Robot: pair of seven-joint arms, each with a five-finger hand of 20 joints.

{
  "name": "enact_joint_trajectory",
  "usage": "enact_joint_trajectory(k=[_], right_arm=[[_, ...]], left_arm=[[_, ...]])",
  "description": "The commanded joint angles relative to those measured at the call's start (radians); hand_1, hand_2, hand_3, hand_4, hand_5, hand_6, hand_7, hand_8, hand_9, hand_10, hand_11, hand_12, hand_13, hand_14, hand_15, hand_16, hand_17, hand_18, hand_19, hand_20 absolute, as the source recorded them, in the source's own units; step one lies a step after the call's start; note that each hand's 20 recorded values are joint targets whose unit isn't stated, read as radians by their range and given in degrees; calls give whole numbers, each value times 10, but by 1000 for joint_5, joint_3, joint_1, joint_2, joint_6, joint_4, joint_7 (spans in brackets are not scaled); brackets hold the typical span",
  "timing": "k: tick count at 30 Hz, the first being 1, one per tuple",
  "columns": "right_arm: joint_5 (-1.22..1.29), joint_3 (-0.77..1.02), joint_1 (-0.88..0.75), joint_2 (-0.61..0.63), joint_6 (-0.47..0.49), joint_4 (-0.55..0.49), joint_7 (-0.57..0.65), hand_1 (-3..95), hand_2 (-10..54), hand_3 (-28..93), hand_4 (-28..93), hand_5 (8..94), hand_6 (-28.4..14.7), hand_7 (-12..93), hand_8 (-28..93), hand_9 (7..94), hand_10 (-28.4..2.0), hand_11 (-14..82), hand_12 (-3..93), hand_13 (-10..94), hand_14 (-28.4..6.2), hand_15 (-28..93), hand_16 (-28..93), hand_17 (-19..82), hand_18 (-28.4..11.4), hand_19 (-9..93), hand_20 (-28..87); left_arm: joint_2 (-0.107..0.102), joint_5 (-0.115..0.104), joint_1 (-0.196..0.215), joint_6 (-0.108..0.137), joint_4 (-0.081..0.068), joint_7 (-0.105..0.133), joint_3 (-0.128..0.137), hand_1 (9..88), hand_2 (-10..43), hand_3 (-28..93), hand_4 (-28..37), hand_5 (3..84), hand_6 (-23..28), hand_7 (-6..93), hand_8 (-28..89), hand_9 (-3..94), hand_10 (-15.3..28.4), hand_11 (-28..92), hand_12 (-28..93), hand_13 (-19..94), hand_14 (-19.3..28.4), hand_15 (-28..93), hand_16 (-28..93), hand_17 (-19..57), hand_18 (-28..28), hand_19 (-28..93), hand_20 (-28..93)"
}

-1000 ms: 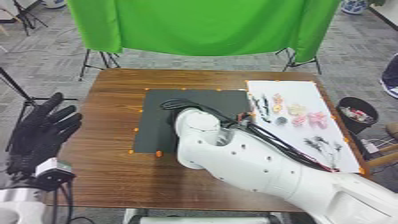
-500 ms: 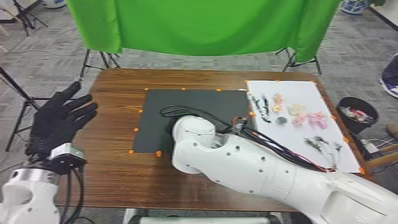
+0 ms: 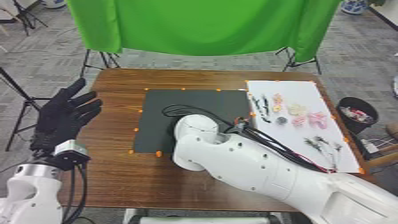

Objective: Arrange flowers

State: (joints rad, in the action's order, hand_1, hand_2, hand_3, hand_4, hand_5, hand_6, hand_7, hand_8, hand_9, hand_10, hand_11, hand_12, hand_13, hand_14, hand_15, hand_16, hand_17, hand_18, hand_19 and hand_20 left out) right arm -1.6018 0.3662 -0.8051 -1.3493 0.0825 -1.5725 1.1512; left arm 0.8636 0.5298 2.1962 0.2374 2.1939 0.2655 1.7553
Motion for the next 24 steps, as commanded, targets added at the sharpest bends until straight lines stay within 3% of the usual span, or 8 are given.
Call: enact_joint_trajectory(k=[1, 11, 14, 19, 20, 21, 23, 24], right_arm=[[-5, -7, -17, -3, 35, -34, -46, 534, -73, 754, -174, 799, -60, 252, 216, 865, -127, 370, 289, 843, -83, 642, 190, 598, -154, 932, 259], [-29, -8, -31, 5, -65, -67, -91, 521, -73, 723, -198, 786, -72, 226, 187, 847, -131, 361, 279, 824, -85, 637, 184, 580, -151, 932, 227], [-43, -21, -24, 14, -104, -85, -128, 499, -80, 711, -206, 762, -81, 204, 149, 831, -141, 369, 254, 815, -89, 630, 176, 573, -149, 932, 192], [-72, -67, 46, 28, -106, -137, -155, 445, -80, 735, -194, 733, -82, 210, 121, 822, -151, 381, 218, 809, -92, 622, 171, 570, -151, 932, 162], [-81, -60, 45, 34, -95, -148, -157, 430, -78, 743, -191, 731, -81, 213, 116, 822, -152, 383, 215, 810, -93, 621, 170, 572, -153, 932, 160], [-100, -41, 35, 31, -66, -156, -157, 415, -76, 751, -187, 730, -82, 216, 110, 822, -153, 383, 213, 815, -93, 619, 168, 577, -153, 932, 158], [-93, -39, 46, 40, -57, -166, -133, 392, -69, 761, -181, 727, -81, 226, 94, 825, -157, 384, 210, 818, -92, 619, 165, 583, -152, 932, 158], [-96, -40, 54, 38, -41, -162, -128, 383, -64, 763, -178, 727, -81, 233, 76, 827, -159, 385, 209, 820, -92, 621, 165, 588, -151, 932, 164]], left_arm=[[17, 16, -11, -21, -6, -33, -4, 295, 59, 646, -207, 354, 87, 95, -76, 313, 194, 261, 114, 192, 261, 522, -109, -83, 249, 458, 27], [24, 16, 21, -12, 6, -43, 13, 296, 60, 645, -208, 354, 87, 96, -76, 313, 193, 264, 115, 192, 261, 523, -110, -83, 249, 459, 28], [22, 10, 47, -7, 12, -26, 21, 297, 60, 645, -207, 355, 87, 95, -76, 313, 193, 266, 114, 192, 261, 523, -110, -83, 249, 460, 27], [-37, -62, 166, 54, 46, 123, 44, 297, 61, 645, -206, 354, 87, 95, -76, 313, 193, 265, 114, 192, 262, 524, -111, -83, 249, 460, 27], [-24, -54, 169, 52, 48, 108, 52, 297, 61, 645, -206, 354, 87, 95, -76, 313, 193, 265, 114, 192, 261, 524, -111, -83, 250, 460, 27], [-30, -65, 190, 60, 53, 129, 57, 297, 60, 645, -206, 354, 88, 95, -76, 313, 194, 265, 114, 192, 261, 524, -111, -83, 250, 460, 27], [-13, -44, 176, 47, 49, 95, 62, 297, 60, 646, -205, 354, 88, 95, -76, 313, 194, 265, 114, 192, 262, 524, -111, -83, 250, 460, 27], [-19, -55, 191, 60, 55, 118, 62, 297, 61, 646, -205, 355, 88, 95, -76, 313, 194, 265, 114, 192, 262, 524, -111, -83, 250, 461, 27]])
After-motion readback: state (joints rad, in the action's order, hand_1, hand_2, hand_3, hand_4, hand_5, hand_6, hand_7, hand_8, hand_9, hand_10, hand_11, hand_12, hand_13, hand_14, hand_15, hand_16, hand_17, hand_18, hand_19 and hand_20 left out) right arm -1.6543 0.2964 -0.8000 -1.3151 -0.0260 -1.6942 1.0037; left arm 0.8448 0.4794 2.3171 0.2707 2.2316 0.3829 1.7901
